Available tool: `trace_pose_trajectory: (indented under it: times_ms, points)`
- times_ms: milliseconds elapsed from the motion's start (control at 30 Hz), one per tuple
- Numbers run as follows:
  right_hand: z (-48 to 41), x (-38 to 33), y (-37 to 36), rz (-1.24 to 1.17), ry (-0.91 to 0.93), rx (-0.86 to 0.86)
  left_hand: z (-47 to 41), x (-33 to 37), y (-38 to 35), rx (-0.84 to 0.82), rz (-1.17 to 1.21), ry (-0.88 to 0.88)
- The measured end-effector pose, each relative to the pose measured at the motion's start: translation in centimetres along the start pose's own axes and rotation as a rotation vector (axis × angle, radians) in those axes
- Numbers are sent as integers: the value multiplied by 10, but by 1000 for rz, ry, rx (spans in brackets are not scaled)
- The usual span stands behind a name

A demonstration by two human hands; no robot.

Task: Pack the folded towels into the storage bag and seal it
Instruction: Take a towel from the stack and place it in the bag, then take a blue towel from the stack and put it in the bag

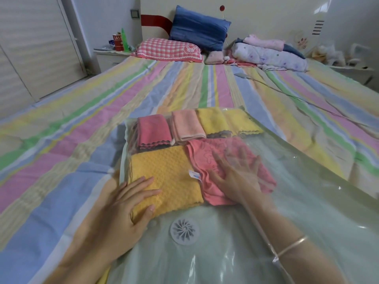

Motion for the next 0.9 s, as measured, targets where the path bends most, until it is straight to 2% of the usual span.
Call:
trace_pose_trajectory:
  times_ms: [100,200,300,467,567,600,633,700,733,800,900]
  points:
    - [1,0,1,-35,14,-5,1,1,0,-20,-16,9]
    - [11,1,6,-96,33,8,-7,10,4,-49,-171,42]
    - [39,4,8,-154,58,-53,-27,48,11,-56,-248,43]
    - [120,33,29,-108,35,-84,-27,155,-13,-148,-8,-163]
    - [174,48,50,-1,-14,-57,-14,202,-40,-257,173,-187]
    - [195,65,29,-53,-57,-128,-10,214,-50,-301,221,-184]
    - [214,90,1,-65,-86,-128,-6,225,-62,-343,250,-183]
    - [258,119,-28,-201,-81,-53,0,245,-81,-398,269,-194]
    - [278,129,-19,-248,-99,-29,2,254,-89,-415,269,-198]
    - [304,127,19,-270,-146,-86,6,272,-102,-449,269,-206]
    - [331,115,70,-235,-19,-183,12,297,-117,-503,258,-228]
Point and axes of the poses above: each hand's wrist, its own z-axis away from the middle knuckle, its own y-axis out of the back of the hand, x = y × z, the point moved 7 cm from there along -z, towards the middle knuckle, and after that the axes turned 1 degree about -y, right-handed, at the moved point
